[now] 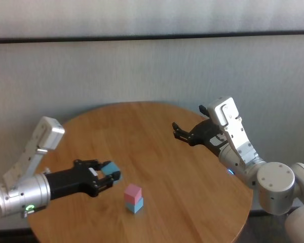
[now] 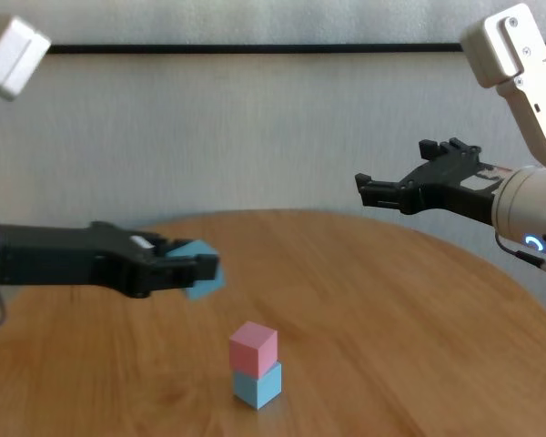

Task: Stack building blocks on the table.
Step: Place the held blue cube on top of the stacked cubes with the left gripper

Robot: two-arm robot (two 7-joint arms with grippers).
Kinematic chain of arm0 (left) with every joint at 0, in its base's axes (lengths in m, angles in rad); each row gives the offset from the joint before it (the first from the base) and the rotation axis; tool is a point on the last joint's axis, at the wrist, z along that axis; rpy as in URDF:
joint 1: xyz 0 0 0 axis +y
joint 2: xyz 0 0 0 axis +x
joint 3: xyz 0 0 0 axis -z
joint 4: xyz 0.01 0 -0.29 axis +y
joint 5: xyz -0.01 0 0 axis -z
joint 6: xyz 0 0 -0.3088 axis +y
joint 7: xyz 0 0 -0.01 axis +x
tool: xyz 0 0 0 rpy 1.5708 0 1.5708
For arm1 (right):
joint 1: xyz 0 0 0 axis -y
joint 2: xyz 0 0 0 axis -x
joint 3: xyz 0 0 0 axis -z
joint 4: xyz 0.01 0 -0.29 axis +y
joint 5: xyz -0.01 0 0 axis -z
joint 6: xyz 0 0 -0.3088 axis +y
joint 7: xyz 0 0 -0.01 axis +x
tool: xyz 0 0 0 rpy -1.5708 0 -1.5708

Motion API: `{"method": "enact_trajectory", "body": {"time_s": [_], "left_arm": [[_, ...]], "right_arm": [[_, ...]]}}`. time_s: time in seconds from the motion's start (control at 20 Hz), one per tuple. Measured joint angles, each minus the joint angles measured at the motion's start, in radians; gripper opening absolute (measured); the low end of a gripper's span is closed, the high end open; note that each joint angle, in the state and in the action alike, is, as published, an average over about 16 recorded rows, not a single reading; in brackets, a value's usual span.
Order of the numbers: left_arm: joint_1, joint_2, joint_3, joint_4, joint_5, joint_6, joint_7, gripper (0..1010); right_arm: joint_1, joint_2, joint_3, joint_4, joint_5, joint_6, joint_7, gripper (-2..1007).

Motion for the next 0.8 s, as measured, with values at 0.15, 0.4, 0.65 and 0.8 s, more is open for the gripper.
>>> {"method": "enact_trajectory", "body": {"time_s": [0.15, 0.4, 0.65, 0.8], "left_arm": [[-0.009, -0.003, 0.023, -0.003, -0.010, -0.009, -0.027, 407], [-0.030, -0.012, 0.061, 0.013, -0.014, -0.023, -0.056, 407], [-0.048, -0.018, 0.092, 0.037, -0.010, -0.033, -0.066, 407], [-0.059, -0.022, 0.107, 0.050, -0.009, -0.040, -0.070, 407]], "right_arm": [[0.000, 0.000, 0.000, 0.000, 0.000, 0.000, 0.000, 1005], [0.000, 0.000, 0.000, 0.000, 0.000, 0.000, 0.000, 1005], [0.000, 0.000, 0.000, 0.000, 0.000, 0.000, 0.000, 1005], [0.000, 0.000, 0.000, 0.000, 0.000, 0.000, 0.000, 1005]]}}
